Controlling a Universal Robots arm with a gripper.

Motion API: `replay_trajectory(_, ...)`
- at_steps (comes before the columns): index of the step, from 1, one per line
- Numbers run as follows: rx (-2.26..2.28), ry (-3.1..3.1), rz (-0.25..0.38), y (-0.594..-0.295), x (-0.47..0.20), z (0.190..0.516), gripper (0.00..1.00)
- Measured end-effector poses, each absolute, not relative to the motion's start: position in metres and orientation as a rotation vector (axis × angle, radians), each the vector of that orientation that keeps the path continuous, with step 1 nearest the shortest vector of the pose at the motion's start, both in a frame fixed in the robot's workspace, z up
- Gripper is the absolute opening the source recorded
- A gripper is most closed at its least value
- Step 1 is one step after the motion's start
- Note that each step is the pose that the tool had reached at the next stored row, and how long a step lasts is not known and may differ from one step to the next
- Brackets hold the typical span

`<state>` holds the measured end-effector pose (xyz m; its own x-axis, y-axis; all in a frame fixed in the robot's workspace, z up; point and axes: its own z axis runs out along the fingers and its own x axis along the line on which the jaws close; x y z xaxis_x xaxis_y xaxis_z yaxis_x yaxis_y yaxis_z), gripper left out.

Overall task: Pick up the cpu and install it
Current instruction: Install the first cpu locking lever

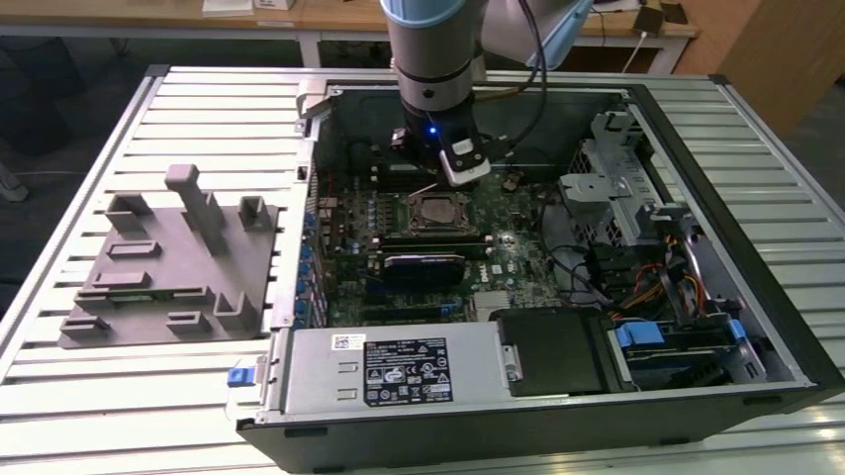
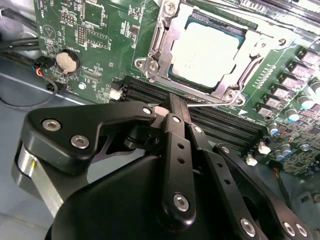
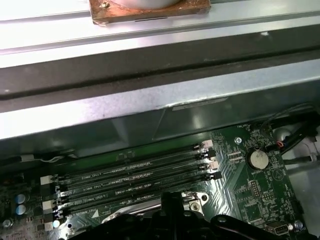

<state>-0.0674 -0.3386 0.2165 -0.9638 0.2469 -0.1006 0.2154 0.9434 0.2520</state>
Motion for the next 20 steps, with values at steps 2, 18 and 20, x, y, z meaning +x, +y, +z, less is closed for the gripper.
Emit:
replay_trajectory(2, 0.372, 2.964, 0.361, -0.338, -0.068, 0.216, 0.11)
replay_trajectory(18, 0.414, 2.956, 0.347, -0.332, -0.069, 0.206, 0.11)
replay_trajectory(20, 0.414, 2.956, 0.347, -0.332, -0.069, 0.206, 0.11)
